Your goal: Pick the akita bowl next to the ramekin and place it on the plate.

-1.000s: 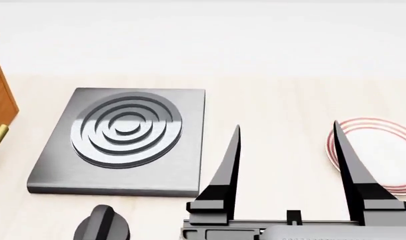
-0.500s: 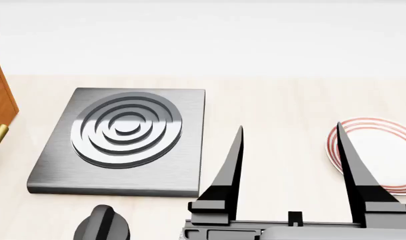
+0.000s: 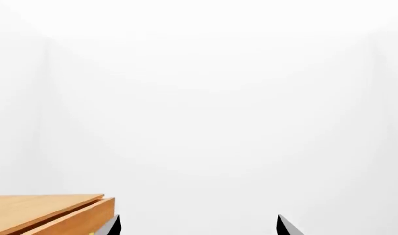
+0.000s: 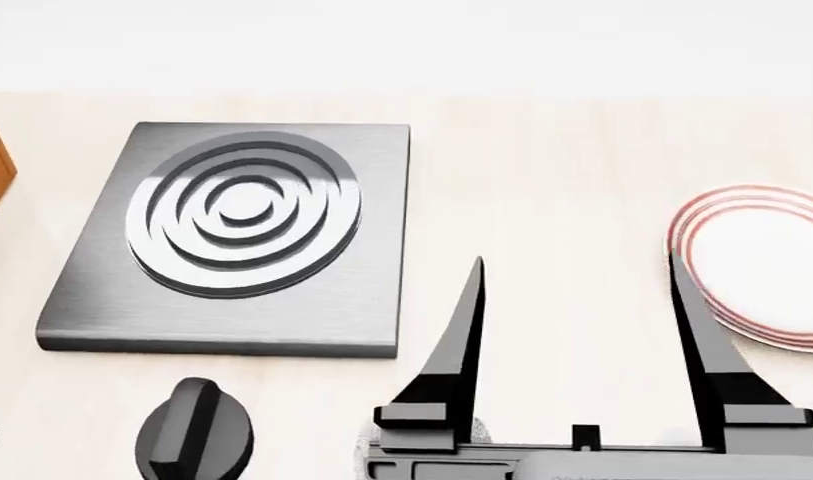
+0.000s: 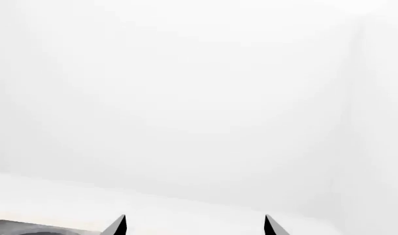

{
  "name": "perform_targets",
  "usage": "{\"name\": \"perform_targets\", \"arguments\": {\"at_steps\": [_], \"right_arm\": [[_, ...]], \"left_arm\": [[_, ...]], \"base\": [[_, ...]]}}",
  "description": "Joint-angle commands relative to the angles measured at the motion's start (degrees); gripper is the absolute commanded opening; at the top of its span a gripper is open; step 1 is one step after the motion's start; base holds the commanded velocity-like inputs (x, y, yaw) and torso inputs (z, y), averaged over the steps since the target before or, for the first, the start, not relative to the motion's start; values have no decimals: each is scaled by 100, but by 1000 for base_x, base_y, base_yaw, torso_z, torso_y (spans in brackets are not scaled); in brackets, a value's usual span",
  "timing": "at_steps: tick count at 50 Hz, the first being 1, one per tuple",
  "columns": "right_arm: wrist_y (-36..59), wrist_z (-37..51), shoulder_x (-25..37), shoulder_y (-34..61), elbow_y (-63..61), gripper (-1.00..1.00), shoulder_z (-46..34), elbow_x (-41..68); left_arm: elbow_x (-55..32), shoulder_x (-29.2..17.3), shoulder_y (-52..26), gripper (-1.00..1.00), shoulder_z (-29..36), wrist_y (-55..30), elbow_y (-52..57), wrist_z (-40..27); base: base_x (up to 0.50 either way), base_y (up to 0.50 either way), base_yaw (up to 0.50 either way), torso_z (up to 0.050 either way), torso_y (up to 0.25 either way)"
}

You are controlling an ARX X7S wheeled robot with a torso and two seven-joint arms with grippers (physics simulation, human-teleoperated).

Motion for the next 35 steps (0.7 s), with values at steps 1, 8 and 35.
{"name": "perform_targets", "arguments": {"at_steps": [1,8,35], "right_arm": [[19,-1,1,-10,0,100,-23,-15],[37,-16,1,-4,0,100,-19,-20],[12,-30,2,-47,0,100,9,-10]], "left_arm": [[18,4,-7,100,35,-1,-16,2],[3,-1,-28,100,40,-9,-17,-2],[59,15,-36,100,116,-10,-26,-7]], "base": [[0,0,0,0,-127],[0,0,0,0,-128],[0,0,0,0,-128]]}}
